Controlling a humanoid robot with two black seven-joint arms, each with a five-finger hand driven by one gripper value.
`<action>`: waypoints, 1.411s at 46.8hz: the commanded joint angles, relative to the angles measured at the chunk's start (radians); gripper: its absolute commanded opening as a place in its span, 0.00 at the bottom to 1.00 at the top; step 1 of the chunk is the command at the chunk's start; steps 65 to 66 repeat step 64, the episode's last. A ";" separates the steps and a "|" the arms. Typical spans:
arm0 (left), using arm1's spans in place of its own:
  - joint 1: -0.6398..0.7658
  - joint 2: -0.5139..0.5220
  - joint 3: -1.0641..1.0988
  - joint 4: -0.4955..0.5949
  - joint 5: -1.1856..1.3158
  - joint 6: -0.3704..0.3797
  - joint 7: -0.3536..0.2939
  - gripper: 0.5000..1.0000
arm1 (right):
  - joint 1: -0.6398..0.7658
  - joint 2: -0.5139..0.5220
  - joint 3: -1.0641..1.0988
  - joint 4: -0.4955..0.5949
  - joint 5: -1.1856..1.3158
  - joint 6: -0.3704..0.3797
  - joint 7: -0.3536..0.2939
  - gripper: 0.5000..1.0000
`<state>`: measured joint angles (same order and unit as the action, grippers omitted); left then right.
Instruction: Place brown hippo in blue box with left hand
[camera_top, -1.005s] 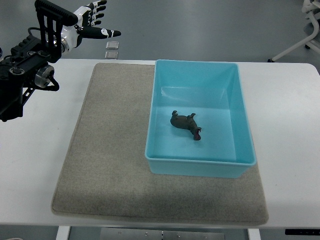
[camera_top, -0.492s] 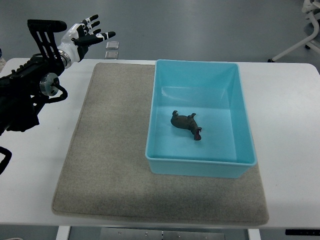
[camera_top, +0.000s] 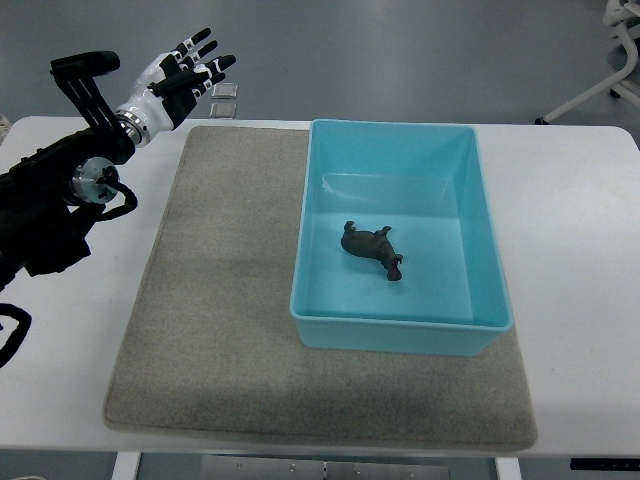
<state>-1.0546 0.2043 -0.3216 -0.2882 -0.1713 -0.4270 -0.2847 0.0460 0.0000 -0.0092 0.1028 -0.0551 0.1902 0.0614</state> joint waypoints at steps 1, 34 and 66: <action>0.005 -0.003 -0.008 0.015 -0.011 -0.047 -0.010 0.99 | 0.000 0.000 0.000 0.000 0.000 0.000 0.000 0.87; 0.031 -0.014 -0.013 0.024 -0.010 -0.049 -0.019 0.99 | 0.000 0.000 0.000 0.000 0.000 0.000 0.000 0.87; 0.022 0.003 -0.039 0.026 -0.002 -0.052 -0.019 0.99 | 0.009 0.000 -0.005 0.009 -0.008 0.003 -0.006 0.87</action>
